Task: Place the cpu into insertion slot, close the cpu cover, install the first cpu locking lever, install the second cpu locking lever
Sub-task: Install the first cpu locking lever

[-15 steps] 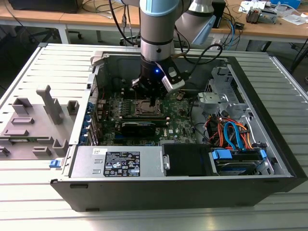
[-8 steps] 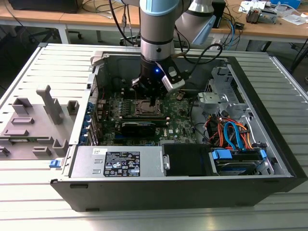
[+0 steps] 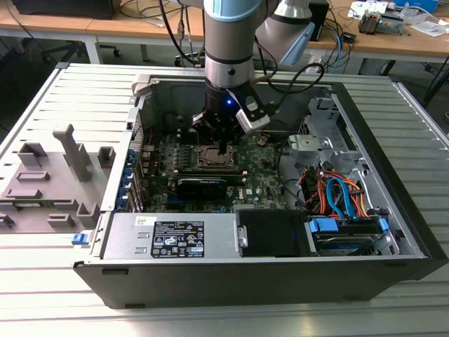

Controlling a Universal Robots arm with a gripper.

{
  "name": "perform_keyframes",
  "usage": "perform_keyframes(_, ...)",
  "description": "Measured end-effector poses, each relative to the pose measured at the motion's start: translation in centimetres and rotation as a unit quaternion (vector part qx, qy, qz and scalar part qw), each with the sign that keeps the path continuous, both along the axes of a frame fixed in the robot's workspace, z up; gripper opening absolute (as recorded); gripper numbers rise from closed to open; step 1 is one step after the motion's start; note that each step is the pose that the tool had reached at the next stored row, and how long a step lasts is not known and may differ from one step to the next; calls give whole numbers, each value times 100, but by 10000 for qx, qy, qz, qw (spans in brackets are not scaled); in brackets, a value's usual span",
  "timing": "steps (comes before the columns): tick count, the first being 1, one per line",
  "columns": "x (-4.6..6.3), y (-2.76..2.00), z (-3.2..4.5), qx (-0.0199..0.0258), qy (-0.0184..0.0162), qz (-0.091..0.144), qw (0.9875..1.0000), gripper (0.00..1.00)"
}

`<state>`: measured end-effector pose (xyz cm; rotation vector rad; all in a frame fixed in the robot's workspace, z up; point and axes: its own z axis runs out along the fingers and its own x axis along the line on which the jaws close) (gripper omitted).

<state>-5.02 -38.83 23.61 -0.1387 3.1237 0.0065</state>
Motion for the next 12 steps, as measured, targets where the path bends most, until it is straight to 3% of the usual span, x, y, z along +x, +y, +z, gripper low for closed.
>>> perform_keyframes(9, 0, 0, 25, 2, -1, 0, 10000, 11)
perform_keyframes(12, 0, 0, 40, 23, 0, 0, 10000, 11)
